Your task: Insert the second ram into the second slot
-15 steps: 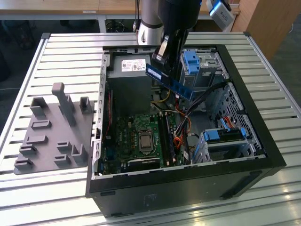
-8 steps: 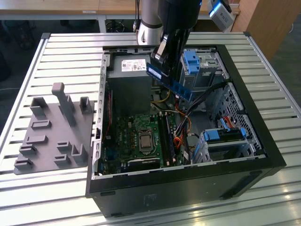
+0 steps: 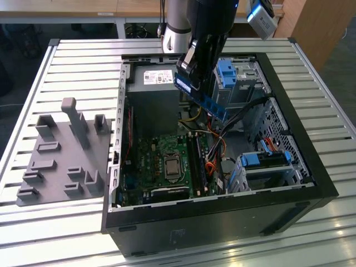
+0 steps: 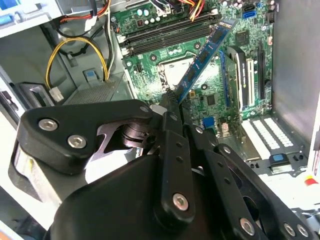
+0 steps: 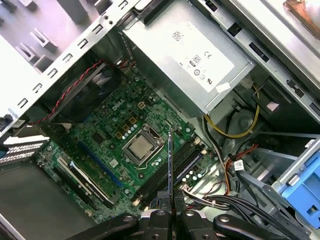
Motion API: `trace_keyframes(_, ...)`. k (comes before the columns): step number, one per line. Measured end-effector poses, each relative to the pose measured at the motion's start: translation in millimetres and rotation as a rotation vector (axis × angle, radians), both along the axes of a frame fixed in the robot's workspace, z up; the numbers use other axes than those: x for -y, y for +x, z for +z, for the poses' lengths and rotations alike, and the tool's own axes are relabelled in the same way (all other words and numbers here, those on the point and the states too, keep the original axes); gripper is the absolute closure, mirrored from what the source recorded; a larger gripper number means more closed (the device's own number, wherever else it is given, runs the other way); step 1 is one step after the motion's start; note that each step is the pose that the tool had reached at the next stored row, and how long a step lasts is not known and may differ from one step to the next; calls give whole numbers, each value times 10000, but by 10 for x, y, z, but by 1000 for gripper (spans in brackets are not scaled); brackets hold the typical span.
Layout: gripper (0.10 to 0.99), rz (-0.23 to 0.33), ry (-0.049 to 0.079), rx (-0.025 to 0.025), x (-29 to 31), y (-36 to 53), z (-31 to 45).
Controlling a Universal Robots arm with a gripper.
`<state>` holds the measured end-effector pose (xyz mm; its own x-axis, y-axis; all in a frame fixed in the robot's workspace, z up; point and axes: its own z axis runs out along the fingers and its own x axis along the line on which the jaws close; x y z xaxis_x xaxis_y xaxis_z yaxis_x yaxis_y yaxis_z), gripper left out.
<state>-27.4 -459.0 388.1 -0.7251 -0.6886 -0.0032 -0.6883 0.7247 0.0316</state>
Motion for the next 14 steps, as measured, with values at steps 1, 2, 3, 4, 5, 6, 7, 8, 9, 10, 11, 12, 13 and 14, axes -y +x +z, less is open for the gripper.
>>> trace_keyframes(1, 949, -86, 0, 0, 0, 0, 0)
trace_keyframes(2, 949, -174, -1, -1, 0, 0, 0)
trace_keyframes(3, 949, -260, -2, 0, 0, 0, 0)
trace_keyframes(4, 949, -354, -3, 0, 0, 0, 0)
trace_keyframes(5, 949, -439, -3, 0, 0, 0, 0)
trace_keyframes(6, 949, -527, -4, 0, 0, 0, 0)
trace_keyframes(7, 949, -614, -4, 0, 0, 0, 0)
trace_keyframes(8, 949, -704, -6, 0, 0, 0, 0)
trace_keyframes(9, 949, -797, -8, 0, 0, 0, 0)
trace_keyframes(10, 949, -885, -10, 0, 0, 0, 0)
trace_keyframes(11, 949, -967, -12, 0, 0, 0, 0)
trace_keyframes(12, 949, -1036, -13, 0, 0, 0, 0)
trace_keyframes(13, 949, -1108, -14, 0, 0, 0, 0)
trace_keyframes(14, 949, -1178, -16, 0, 0, 0, 0)
